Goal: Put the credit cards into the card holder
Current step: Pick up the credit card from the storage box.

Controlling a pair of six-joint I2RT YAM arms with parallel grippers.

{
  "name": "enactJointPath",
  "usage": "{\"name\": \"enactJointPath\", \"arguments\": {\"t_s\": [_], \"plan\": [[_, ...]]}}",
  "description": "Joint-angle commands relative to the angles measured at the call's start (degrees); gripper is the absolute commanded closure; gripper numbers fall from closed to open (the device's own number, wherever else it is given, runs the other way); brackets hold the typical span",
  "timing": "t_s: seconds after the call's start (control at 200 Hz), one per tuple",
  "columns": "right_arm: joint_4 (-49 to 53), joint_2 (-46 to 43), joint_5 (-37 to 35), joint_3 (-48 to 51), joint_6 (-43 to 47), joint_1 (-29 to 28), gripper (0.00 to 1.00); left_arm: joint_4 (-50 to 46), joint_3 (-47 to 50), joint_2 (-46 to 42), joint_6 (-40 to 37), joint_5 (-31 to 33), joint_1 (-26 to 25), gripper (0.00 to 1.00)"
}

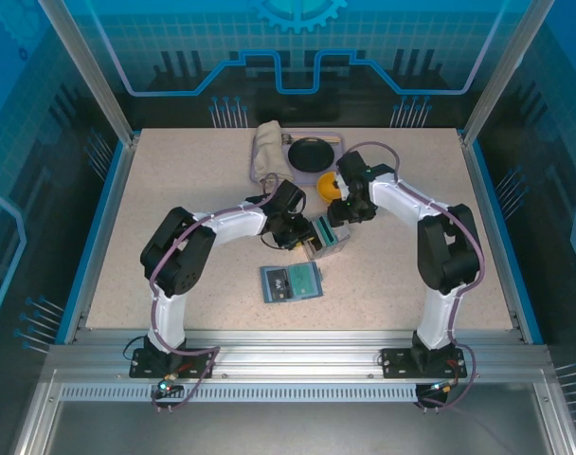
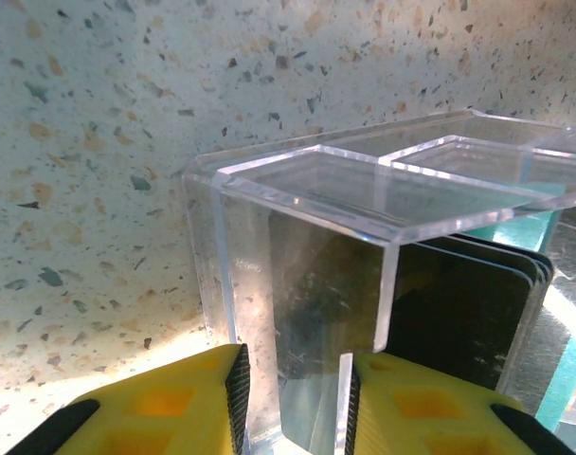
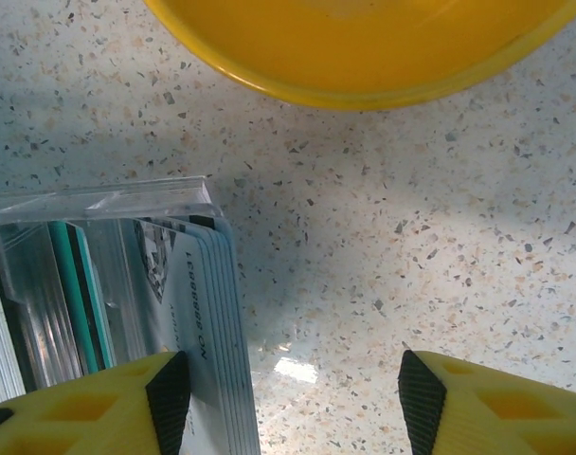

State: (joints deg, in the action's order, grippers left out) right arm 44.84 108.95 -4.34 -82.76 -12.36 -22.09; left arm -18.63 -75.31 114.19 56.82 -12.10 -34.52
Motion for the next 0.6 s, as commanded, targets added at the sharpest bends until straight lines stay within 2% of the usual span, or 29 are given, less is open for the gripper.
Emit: {"name": "enactJointPath", "arguments": {"t_s": [0.0, 0.105, 0.22, 0.415, 0.595], "plan": [[2.01, 1.91, -1.99, -1.02, 0.93, -0.7, 0.37, -3.65, -0.85, 1.48, -1.35, -0.29, 0.43, 0.68], [2.14, 2.84, -4.63, -0.75, 0.95, -0.86, 0.36, -3.86, -0.93, 1.4, -1.71, -0.21, 0.42, 0.69], [2.44, 3.29, -4.14, -0.95, 1.61, -0.97, 0.37, -3.87, -0.95, 1.12, -1.96, -0.2, 0.42, 0.7], [2.45, 0.04, -7.9, -0.99, 1.68, -1.17, 0.39, -4.38, -0.96, 0.77, -2.22, 0.15, 0.42, 0.7], [3.15, -1.54, -6.1, -1.95, 2.17, -1.05, 0.43, -4.22, -0.93, 0.77, -2.15, 0.1, 0.47, 0.7]]}}
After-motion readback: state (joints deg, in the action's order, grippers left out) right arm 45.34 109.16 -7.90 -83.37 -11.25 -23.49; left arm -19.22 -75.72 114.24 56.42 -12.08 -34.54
